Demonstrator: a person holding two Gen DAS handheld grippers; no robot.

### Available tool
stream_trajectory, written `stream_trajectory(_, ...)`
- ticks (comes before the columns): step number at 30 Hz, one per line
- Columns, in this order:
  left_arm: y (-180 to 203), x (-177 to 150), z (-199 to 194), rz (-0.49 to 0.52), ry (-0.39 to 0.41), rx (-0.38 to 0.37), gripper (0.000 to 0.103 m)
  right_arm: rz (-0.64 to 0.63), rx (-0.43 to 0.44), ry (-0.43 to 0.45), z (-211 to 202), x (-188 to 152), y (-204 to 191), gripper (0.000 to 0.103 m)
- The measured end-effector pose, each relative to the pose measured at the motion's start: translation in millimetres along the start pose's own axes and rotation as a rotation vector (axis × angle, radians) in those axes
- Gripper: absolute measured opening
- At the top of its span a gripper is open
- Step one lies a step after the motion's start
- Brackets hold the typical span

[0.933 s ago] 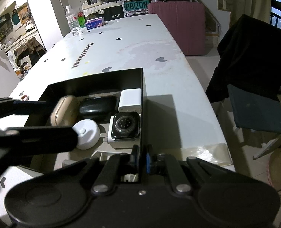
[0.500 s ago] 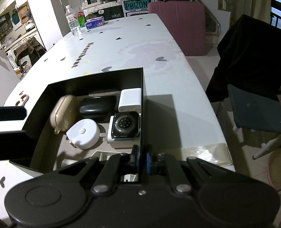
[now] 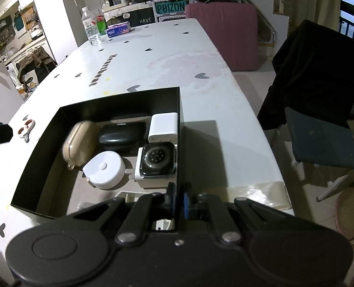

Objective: Organize rigid objects
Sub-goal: 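Move the left gripper to the orange-and-white scissors on the table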

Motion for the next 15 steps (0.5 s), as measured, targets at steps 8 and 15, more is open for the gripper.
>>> stream_trajectory(8,-76,-2,-11,-0.105,0.024,0.172,0.103,0.002,-0.008,-0.009,2,0,0,0.007)
stream_trajectory(15,-133,-8,-15,-0.170,0.039,0.321,0.103,-0.001,-0.015,-0.013,2,0,-1,0.007)
Point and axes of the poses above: each gripper's, at about its wrist camera, not at the fingertips, and z roughly the way its jaws point, y to its right, x to its top, the point moved 7 cm from there along z, roughly the way its jaws point, and after that the axes turned 7 degrees about -x, right-handed, at the moved point
